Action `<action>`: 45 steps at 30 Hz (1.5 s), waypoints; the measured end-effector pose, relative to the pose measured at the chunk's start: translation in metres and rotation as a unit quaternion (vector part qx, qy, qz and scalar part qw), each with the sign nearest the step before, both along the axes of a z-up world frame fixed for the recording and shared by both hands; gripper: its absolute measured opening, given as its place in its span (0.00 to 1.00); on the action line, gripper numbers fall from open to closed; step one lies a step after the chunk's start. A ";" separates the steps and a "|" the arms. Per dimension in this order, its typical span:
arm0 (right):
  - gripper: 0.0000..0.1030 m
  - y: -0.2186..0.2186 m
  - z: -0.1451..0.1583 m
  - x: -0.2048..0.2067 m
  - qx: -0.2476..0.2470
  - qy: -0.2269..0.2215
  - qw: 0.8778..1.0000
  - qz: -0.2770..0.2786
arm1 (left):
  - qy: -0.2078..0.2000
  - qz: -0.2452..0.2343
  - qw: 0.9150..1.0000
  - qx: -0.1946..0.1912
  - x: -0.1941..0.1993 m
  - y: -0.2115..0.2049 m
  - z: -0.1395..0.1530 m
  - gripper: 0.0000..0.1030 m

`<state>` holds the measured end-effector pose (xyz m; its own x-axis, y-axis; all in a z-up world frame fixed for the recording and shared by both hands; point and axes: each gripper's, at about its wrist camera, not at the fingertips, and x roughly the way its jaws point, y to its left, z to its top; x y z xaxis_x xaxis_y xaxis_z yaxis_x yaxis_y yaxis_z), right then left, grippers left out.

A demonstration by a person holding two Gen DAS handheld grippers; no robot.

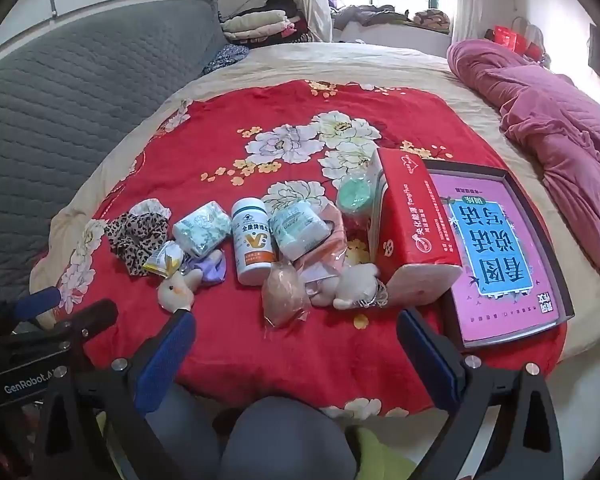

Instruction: Organize soft objects

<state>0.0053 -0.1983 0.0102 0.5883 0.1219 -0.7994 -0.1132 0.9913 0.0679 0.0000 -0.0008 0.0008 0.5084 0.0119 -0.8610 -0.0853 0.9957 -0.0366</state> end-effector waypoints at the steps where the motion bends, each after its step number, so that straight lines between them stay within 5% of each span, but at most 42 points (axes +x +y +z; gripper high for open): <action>1: 0.98 0.000 0.001 0.000 -0.001 -0.002 1.000 -0.002 | 0.000 0.000 1.000 0.001 0.000 -0.001 0.000 0.90; 45: 0.98 -0.004 0.002 0.002 0.010 0.001 1.000 -0.008 | -0.020 -0.008 1.000 0.001 -0.001 0.000 0.013 0.90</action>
<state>0.0075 -0.2019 0.0118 0.5886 0.1293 -0.7980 -0.0979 0.9913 0.0884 -0.0008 -0.0013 0.0143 0.5427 0.0052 -0.8399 -0.0672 0.9970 -0.0372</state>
